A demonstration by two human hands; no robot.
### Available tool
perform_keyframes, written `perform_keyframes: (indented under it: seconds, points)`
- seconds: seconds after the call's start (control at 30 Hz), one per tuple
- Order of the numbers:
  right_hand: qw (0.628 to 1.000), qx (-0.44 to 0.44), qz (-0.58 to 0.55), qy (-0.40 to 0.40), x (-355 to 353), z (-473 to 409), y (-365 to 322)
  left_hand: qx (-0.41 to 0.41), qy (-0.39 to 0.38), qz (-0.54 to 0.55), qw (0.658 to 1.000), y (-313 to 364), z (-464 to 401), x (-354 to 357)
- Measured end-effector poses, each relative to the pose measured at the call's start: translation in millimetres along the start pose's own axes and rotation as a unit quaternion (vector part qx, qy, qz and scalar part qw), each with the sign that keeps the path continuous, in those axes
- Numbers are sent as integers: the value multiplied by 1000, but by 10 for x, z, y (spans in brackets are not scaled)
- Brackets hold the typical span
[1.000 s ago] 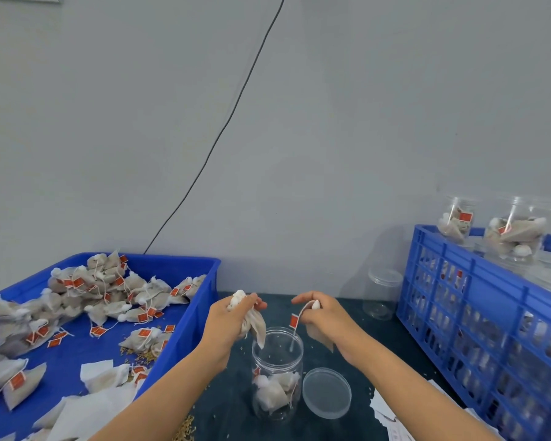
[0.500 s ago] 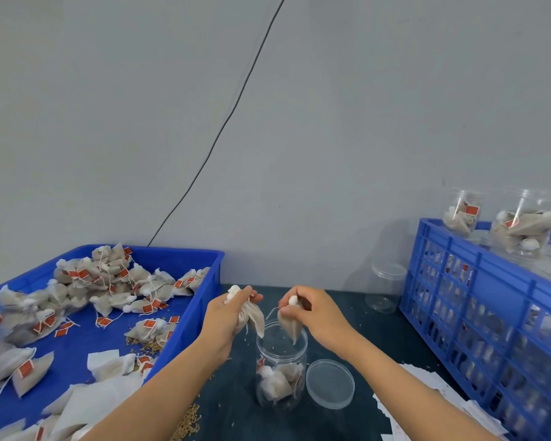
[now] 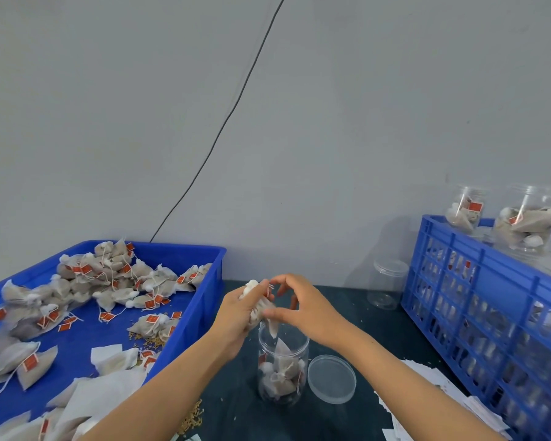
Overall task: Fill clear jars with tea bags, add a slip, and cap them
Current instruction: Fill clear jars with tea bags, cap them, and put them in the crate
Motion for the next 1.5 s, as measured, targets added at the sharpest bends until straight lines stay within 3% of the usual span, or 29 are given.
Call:
perform_keyframes:
  seconds: [0.13,0.3,0.47,0.63,0.73,0.8,0.87,0.97,1.03,1.13,1.23,1.5]
  points:
    - [999,5,-40,-12,57,-21,-26,10,-65,52,996,20,34,88]
    - [998,20,-61,19,-23,-39,29,-1,-25,70,997,18,6,46]
    - [996,45,45,68,-186,-48,129,21,-3,29,999,34,-6,18]
    - [986,59,157,-13,-107,5,186,0,18,9,1000,18,-40,-24]
    - [997,45,54,15,-117,17,101,14,-6,7,1000,5,-51,12]
    - [999,28,-18,-12,-67,27,18,3,-7,28,1000,-15,-34,48]
    - [1000,-2,0,-30,-7,33,-39,-15,-27,72,997,-43,-12,104]
    - [998,-37,41,20,14,5,-44,-16,-116,104,988,3,40,205]
    - [997,-23,25,62,-29,-20,-16,-6,-138,53,989,28,60,203]
    - [996,29,27,76,-76,-48,70,52,-77,-115,989,58,30,69]
    - [994,59,72,48,-59,-36,166,142,-71,-268,950,112,4,-54]
    - [970,35,232,-66,148,-17,176,143,-68,-349,924,102,-24,-182]
Point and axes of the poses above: each hand's wrist, its own z-axis away from the middle knuckle, its own x-axis out of the palm, y = z × x, the point moved 4 cm from there along -z, towards the middle knuckle, and after that the axes turned 7 degrees about x, right-handed, at the moved point
